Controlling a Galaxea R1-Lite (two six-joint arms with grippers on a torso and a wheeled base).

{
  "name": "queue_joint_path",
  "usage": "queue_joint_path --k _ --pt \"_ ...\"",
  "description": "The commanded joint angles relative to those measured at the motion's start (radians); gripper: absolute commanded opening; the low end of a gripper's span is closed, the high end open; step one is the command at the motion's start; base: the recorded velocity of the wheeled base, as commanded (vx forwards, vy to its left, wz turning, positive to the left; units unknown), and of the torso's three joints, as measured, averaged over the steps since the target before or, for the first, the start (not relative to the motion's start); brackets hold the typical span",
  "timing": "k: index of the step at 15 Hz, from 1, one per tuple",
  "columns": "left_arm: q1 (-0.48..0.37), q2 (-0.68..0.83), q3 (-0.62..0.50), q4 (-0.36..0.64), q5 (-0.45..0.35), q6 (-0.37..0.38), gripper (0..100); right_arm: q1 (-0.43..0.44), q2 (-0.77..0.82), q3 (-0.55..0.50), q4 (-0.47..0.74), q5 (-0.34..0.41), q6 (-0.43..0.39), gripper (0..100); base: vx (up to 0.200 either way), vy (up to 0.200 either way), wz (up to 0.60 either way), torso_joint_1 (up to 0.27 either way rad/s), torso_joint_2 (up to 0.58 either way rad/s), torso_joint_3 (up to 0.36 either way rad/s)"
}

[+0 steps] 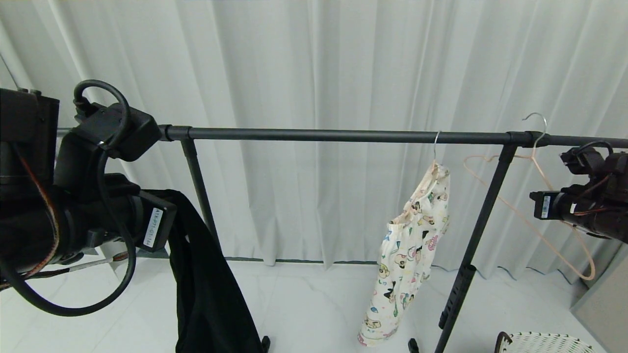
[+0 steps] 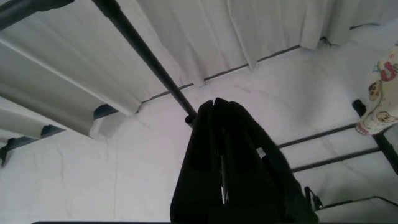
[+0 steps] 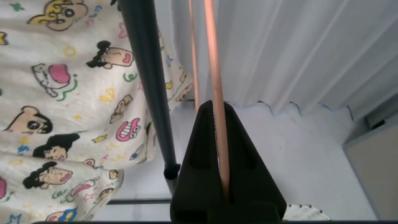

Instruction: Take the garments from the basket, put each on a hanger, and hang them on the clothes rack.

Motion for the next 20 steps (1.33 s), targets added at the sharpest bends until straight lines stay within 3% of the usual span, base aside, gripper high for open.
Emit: queue_joint_path --k 1,4,7,12,20 --pt "0.000 -0.001 0.014 -0.020 0.015 0.001 0 -0.005 -0.074 0.046 -0.010 0.000 0.006 0 0.000 0.000 0.00 0.000 0.00 0.000" --pt "0.000 -0.001 0.022 -0.024 0.035 0.002 0 -0.014 -0.169 0.114 -0.010 0.000 0.006 0 0.000 0.000 0.00 0.000 0.00 0.000" --pt "0.000 -0.005 0.033 -0.024 0.075 0.004 0 -0.016 -0.288 0.219 -0.009 0.002 0.003 0 -0.200 0.000 0.00 0.004 0.00 0.007" --pt "0.000 -0.045 0.053 -0.024 0.075 0.004 0 -0.013 -0.500 0.387 0.023 0.002 0.000 0 -0.200 0.000 0.00 0.001 0.00 0.004" --pt "0.000 -0.090 0.102 -0.024 0.074 0.004 0 0.076 -0.928 0.393 0.483 0.029 0.004 0 -0.200 0.000 0.00 -0.001 0.00 0.004"
